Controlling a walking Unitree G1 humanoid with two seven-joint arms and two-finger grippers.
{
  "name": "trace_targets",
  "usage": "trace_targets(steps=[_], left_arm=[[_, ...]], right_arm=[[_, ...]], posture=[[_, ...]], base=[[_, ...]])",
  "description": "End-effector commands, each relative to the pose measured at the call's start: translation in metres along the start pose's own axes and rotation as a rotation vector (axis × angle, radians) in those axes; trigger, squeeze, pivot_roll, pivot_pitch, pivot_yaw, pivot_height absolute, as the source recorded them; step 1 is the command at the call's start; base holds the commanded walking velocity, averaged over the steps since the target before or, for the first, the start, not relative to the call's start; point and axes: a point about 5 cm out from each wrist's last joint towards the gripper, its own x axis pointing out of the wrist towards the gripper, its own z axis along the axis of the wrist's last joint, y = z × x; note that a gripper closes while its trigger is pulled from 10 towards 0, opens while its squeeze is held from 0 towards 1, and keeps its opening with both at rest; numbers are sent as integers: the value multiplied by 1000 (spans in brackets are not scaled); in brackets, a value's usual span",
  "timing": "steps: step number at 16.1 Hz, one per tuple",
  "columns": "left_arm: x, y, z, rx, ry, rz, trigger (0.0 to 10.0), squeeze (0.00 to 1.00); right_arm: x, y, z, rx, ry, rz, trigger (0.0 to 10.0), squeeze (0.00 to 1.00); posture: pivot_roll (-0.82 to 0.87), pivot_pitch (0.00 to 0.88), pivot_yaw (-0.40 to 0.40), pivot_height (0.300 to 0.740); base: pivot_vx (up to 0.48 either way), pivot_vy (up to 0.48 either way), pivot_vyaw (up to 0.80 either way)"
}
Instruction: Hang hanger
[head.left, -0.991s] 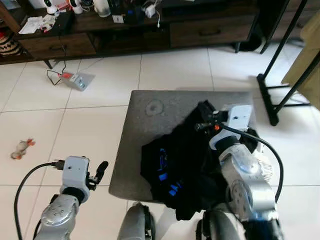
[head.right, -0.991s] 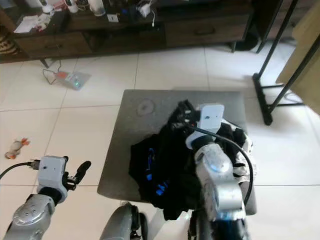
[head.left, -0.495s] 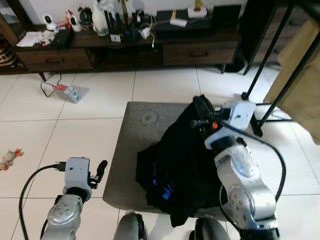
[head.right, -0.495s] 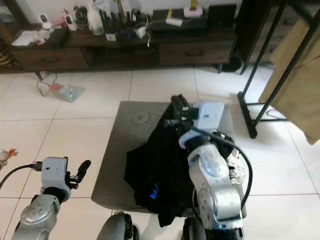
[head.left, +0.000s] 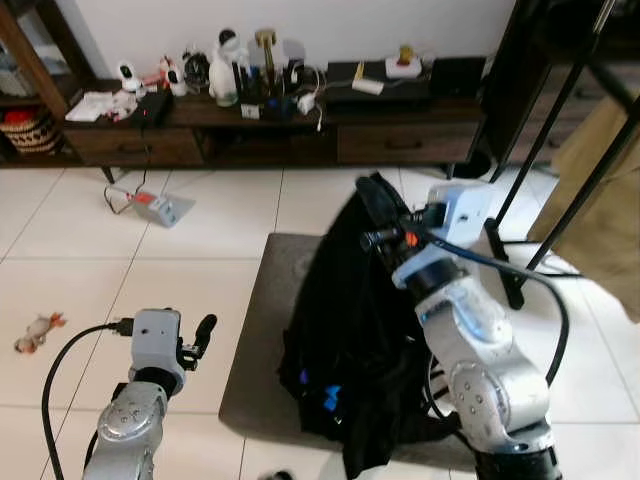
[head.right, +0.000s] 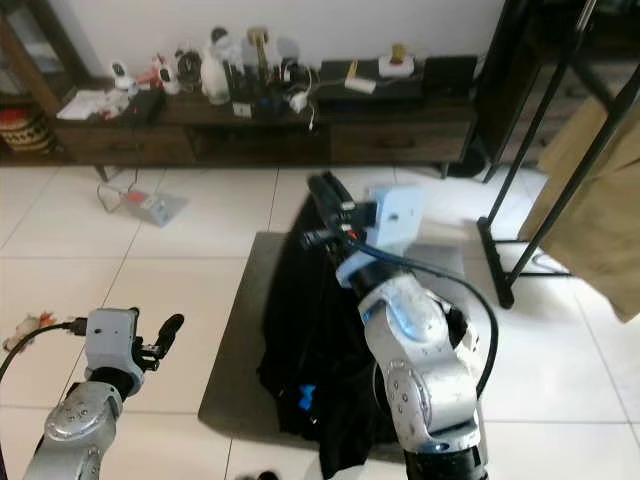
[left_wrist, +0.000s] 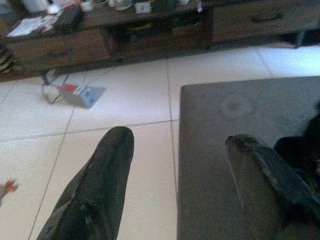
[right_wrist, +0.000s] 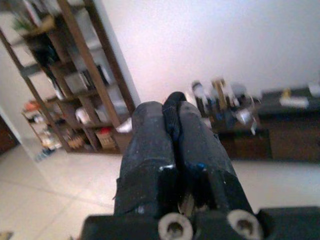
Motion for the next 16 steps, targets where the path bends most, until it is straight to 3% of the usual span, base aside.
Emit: trace_targets(steps=[1,3,5,7,10,12,16], left_arm=[[1,-4,-1,-44,20,-70,10000,0],[-3,-16,2,-50,73,-303,10000,0],[-8,-15,3,10,102,-393,10000,0],[-9,-10,9,16,102,-432,10000,0],[1,-15,18,-6,71,-424,10000,0],[12,-15,19,-8,49,-350,10000,0],[15,-11,23,-34,13,-270,10000,0]], right_arm=[[3,10,15,-6,-55,67,10000,0],[6,16,23,-56,-61,168,10000,0],[7,12,29,-107,-70,183,10000,0],[14,1,51,-98,-146,150,10000,0],[27,12,95,-76,-331,201,10000,0],[48,24,111,-129,-386,283,10000,0],[71,54,148,33,-529,412,10000,0]], posture=[[42,112,25,740],[42,116,33,740],[44,119,40,740],[44,109,41,740],[23,81,38,740],[9,59,36,740],[13,43,24,740]], base=[[0,0,0],[0,0,0],[0,0,0],[0,0,0],[0,0,0],[0,0,0],[0,0,0]])
